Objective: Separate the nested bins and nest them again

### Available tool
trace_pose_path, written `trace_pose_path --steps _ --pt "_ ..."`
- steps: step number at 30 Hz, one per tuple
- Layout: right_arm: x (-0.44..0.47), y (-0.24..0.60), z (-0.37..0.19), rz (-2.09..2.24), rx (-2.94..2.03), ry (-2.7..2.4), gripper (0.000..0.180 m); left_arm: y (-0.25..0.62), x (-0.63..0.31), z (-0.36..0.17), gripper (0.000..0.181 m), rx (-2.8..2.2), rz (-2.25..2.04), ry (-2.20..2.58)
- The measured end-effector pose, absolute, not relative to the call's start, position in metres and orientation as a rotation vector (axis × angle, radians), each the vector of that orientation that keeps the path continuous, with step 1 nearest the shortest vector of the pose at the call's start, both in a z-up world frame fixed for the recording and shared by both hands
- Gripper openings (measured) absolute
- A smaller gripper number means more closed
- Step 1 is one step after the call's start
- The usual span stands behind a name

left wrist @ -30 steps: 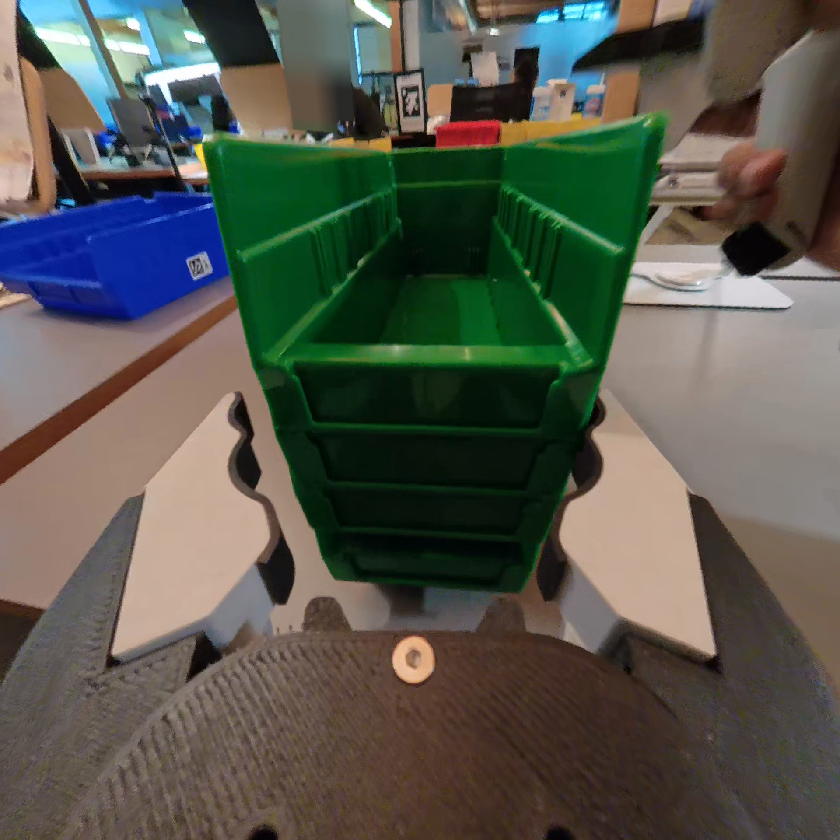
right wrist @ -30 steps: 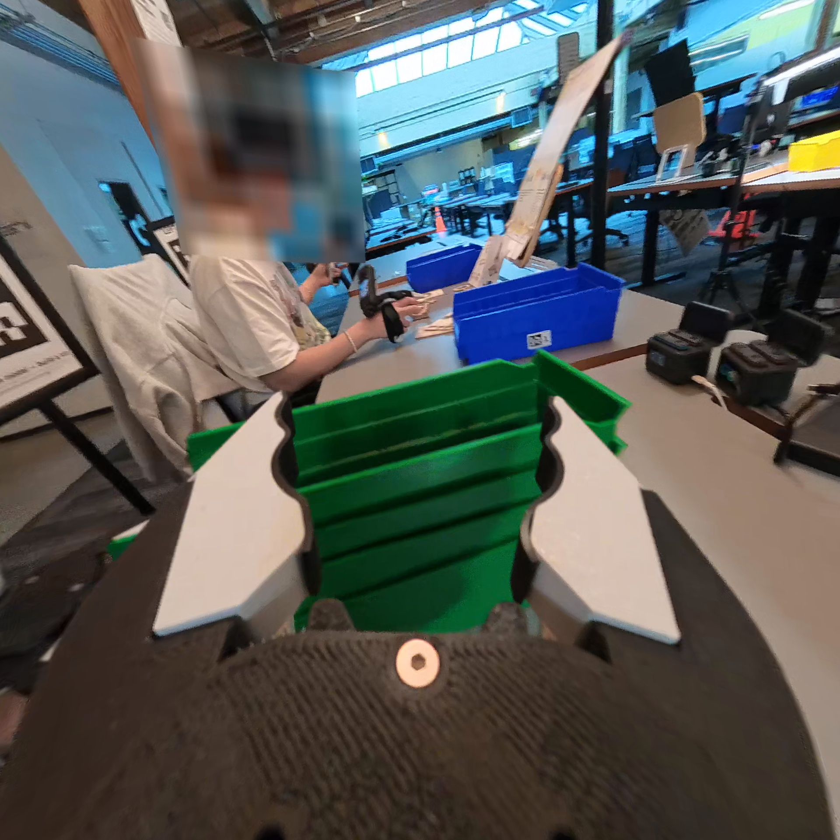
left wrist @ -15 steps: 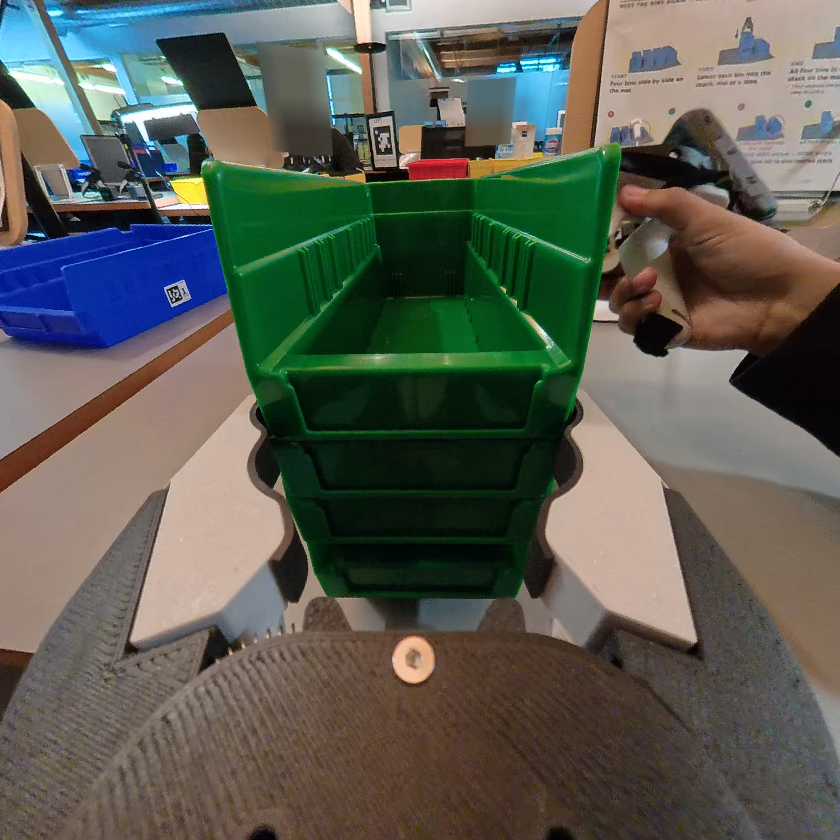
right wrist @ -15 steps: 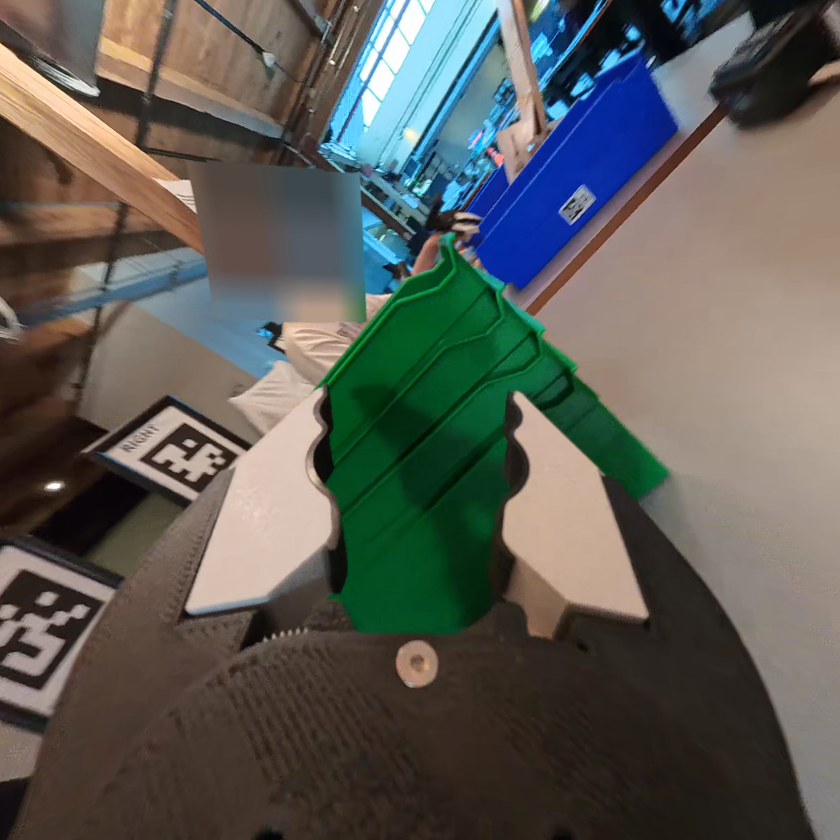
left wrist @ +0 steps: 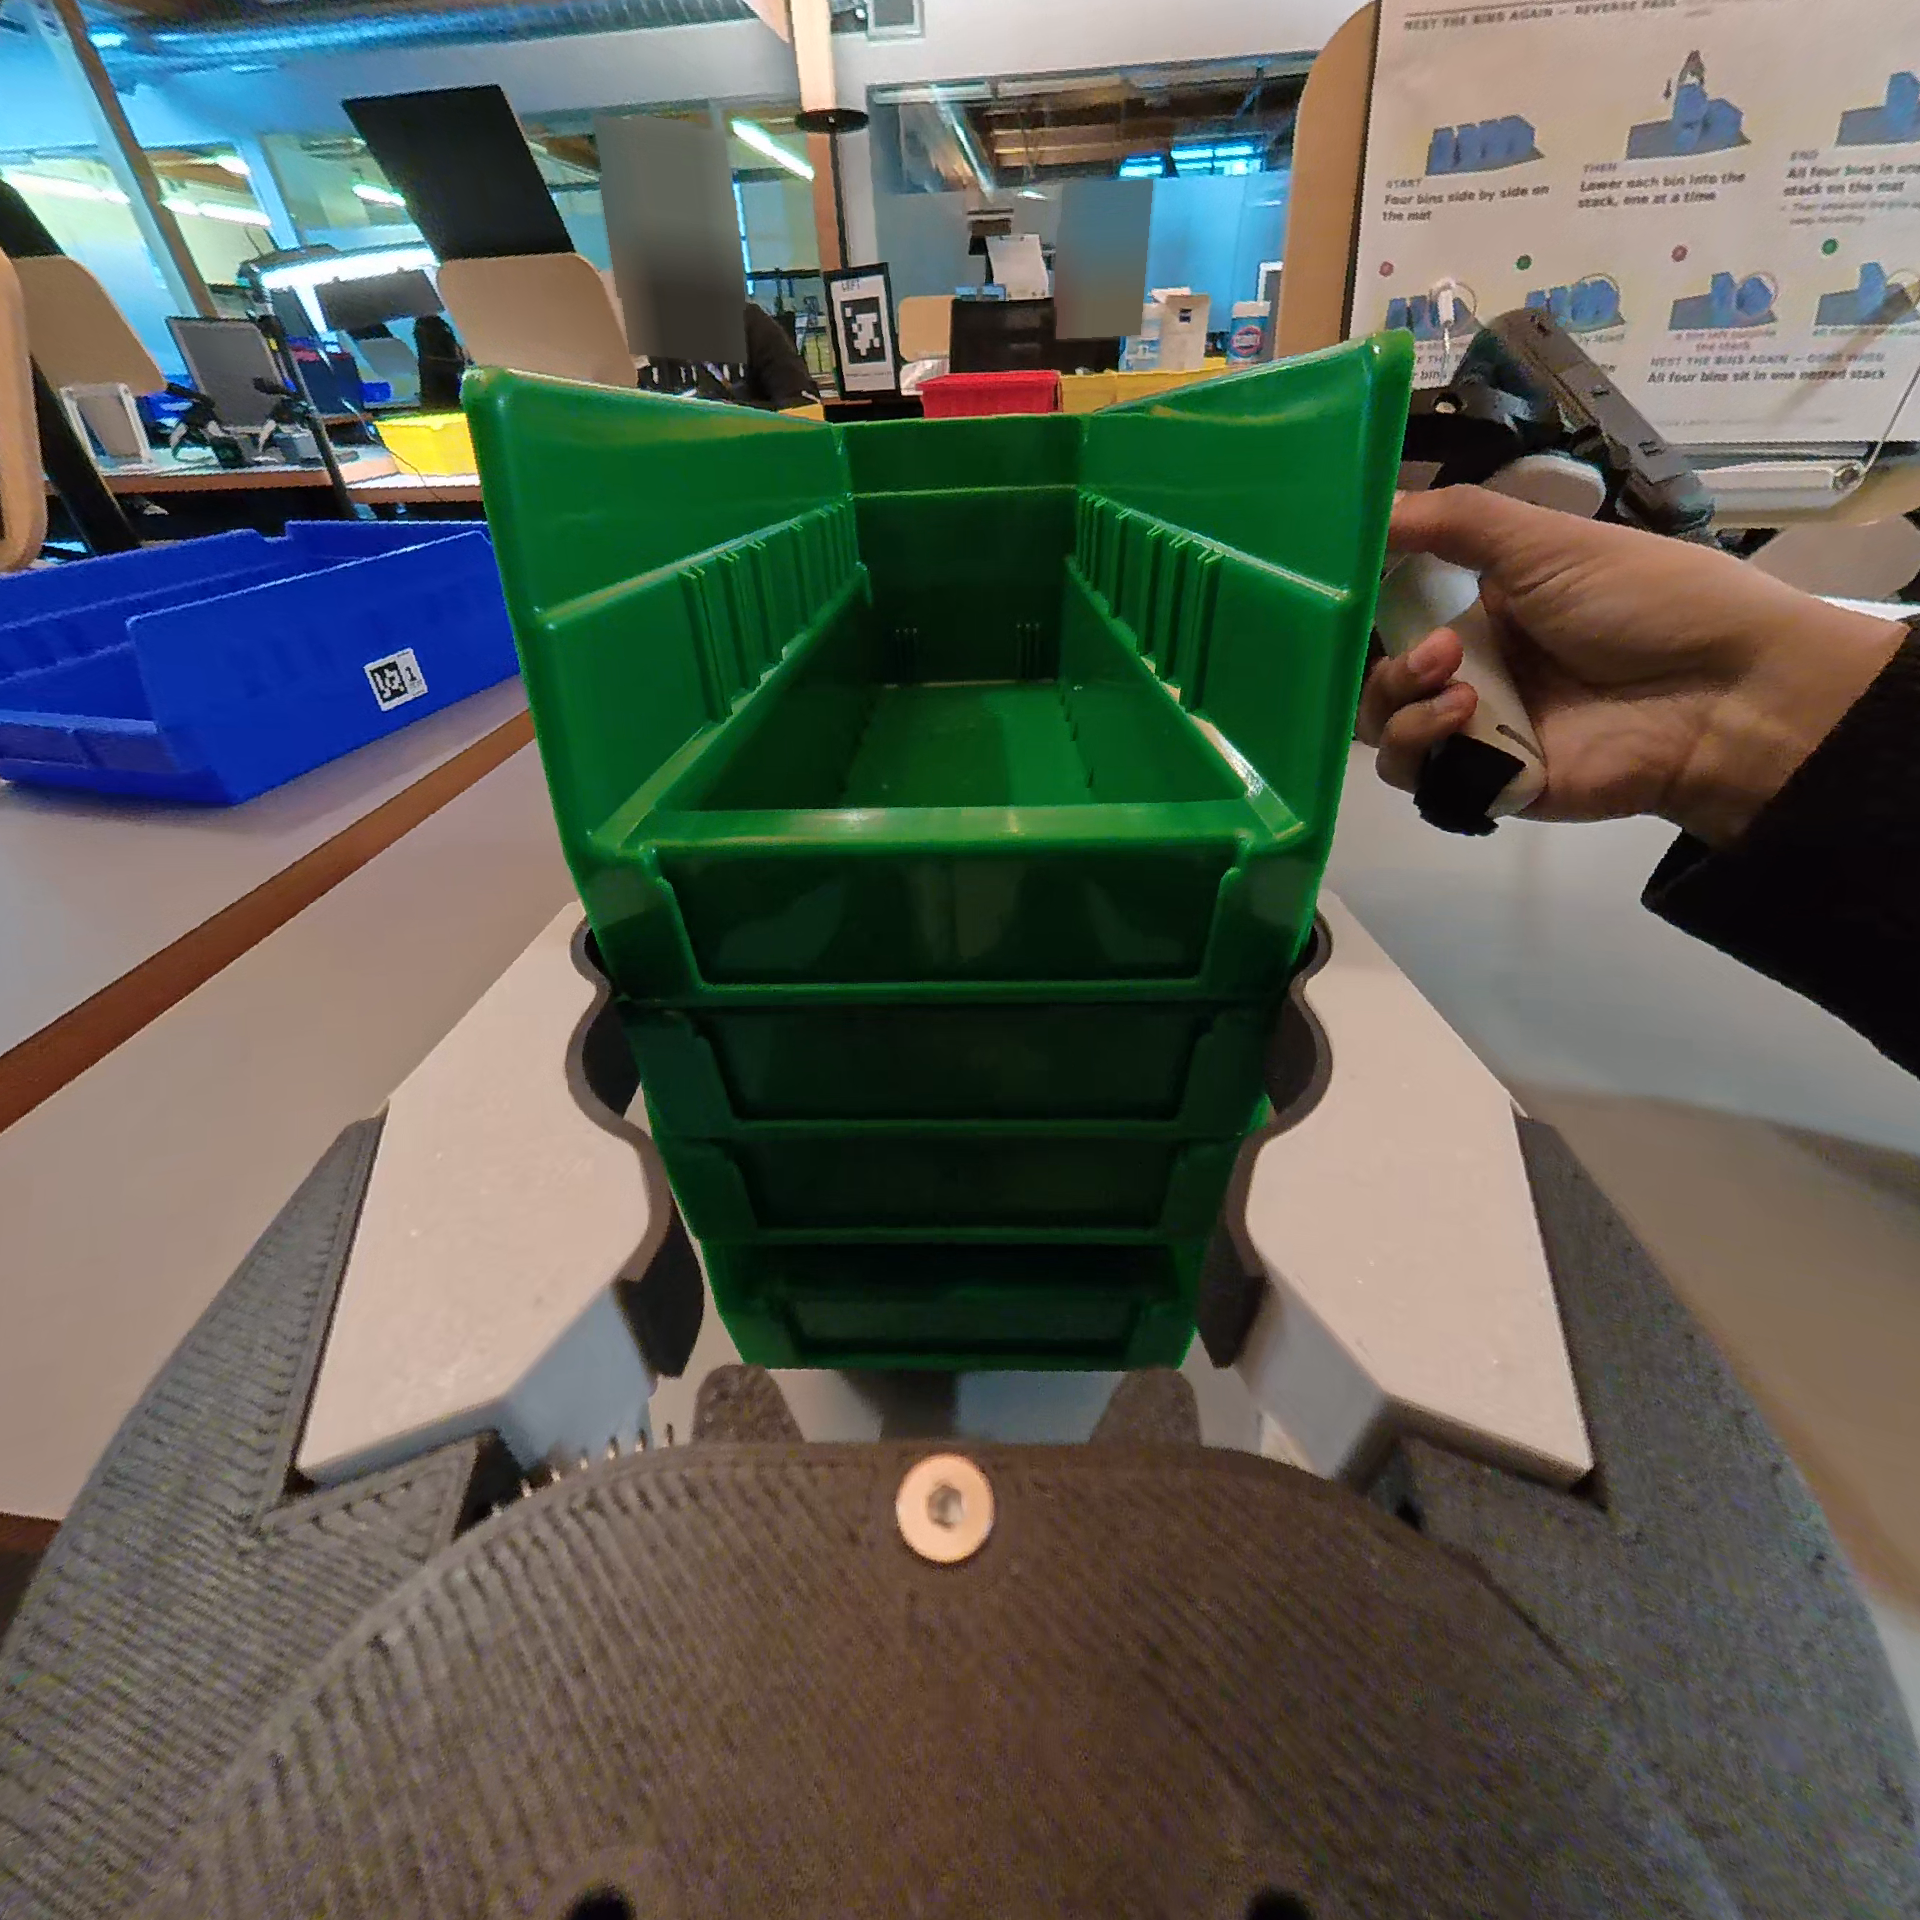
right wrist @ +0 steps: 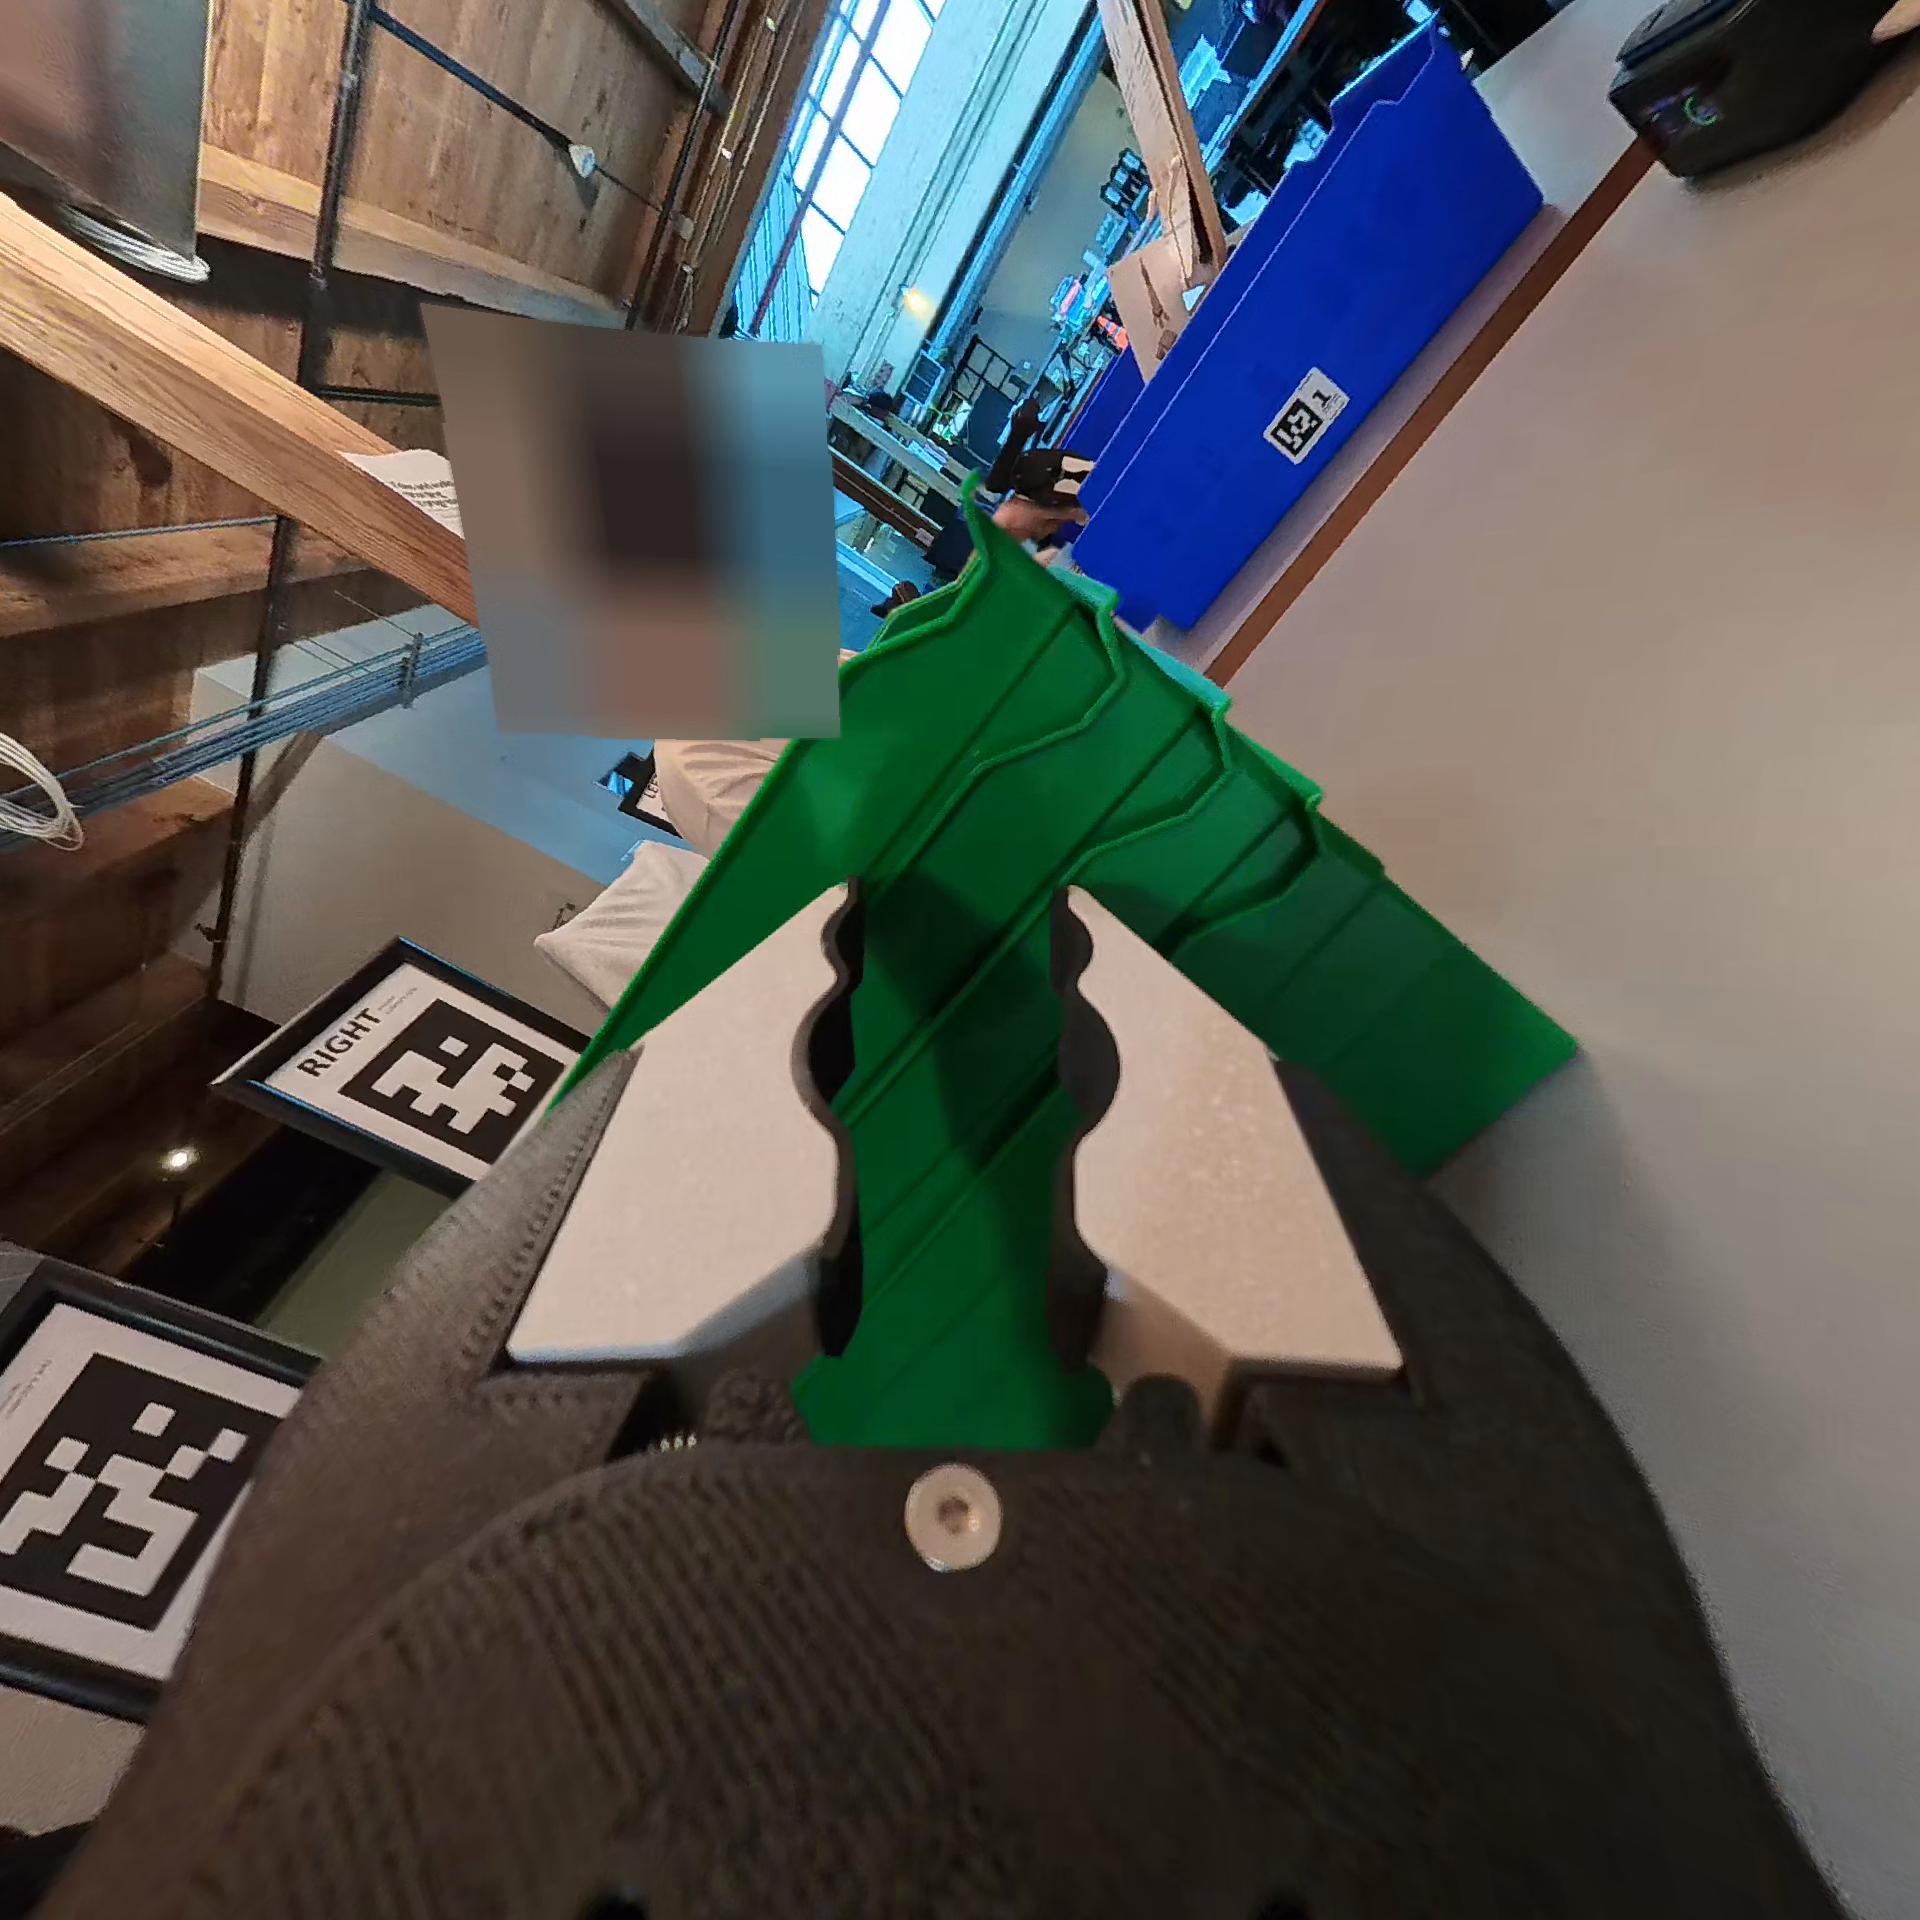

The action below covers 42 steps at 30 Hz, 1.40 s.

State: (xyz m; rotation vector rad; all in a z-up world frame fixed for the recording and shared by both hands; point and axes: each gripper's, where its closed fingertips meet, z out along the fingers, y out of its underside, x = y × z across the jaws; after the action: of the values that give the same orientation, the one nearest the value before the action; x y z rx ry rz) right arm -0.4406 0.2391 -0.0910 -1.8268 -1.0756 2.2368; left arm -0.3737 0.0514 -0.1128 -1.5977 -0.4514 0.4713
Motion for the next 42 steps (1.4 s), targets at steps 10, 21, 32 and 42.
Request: trace_pose_path --steps 10,21,32,42 --pt "-0.44 0.243 -0.099 2.304 -1.858 -1.012 0.009 0.051 -0.373 -0.113 0.125 -1.591 0.475 -0.443" --pt "-0.443 0.241 -0.106 2.268 -1.868 -1.032 0.003 0.051 -0.373 -0.113 0.125 -1.591 0.473 -0.438" --pt "-0.445 0.239 -0.102 2.241 -1.793 -1.052 0.0 0.053 -0.371 -0.112 0.123 -1.585 0.473 -0.455" --pt "-0.437 0.243 -0.046 2.193 -1.6 -1.053 0.0 0.054 -0.372 -0.111 0.124 -1.604 0.498 -0.437"
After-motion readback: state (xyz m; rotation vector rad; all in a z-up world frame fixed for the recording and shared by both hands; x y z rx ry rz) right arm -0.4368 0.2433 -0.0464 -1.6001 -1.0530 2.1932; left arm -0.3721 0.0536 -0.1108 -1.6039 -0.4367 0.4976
